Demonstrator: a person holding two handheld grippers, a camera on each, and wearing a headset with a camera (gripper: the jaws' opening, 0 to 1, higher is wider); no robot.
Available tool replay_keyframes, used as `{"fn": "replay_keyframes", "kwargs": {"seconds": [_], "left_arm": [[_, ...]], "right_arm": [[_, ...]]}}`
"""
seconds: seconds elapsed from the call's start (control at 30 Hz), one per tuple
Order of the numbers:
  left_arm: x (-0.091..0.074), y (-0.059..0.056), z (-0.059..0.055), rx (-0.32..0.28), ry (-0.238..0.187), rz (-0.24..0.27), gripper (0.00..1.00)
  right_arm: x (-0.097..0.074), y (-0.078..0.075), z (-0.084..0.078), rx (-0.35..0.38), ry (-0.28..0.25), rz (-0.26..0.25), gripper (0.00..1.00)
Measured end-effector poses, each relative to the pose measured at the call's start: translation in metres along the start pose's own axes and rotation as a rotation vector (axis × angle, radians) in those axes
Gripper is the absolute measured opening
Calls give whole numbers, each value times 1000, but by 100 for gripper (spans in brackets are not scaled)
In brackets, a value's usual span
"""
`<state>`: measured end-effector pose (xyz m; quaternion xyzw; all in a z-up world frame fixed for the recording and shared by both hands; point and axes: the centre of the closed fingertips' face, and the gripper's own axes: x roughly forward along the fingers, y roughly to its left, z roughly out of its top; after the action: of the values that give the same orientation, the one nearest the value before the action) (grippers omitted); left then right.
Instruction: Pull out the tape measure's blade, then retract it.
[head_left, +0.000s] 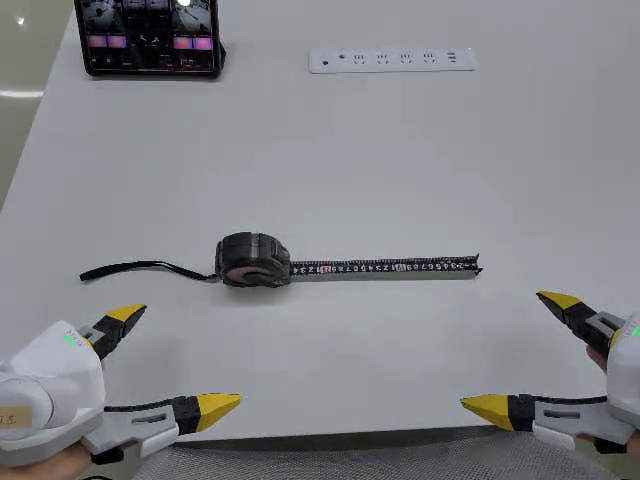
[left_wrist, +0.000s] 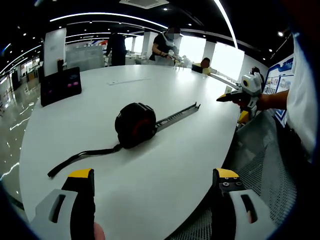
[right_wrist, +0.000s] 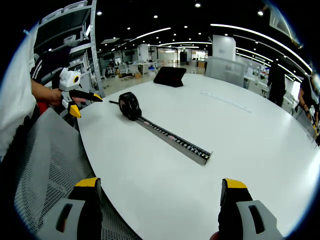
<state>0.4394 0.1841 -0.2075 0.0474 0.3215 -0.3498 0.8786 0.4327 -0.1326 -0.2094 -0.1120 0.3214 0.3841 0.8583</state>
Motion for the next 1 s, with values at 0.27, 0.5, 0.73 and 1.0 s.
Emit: {"fn": "replay_keyframes", "kwargs": {"seconds": [0.27,0.5,0.73,1.0], "left_arm": [[0,0,1,-4,-3,-3,96],[-1,1,2,-7,-4,-1,95],[-1,2,2,-9,-2,-1,95],[0,2,3,-8,-7,3,93]], "right_arm": [[0,1,0,0,1,0,99],[-1,0,0,9,-2,-4,99],[-1,0,0,6,0,-6,99],[0,0,0,4,1,-4,99]]}}
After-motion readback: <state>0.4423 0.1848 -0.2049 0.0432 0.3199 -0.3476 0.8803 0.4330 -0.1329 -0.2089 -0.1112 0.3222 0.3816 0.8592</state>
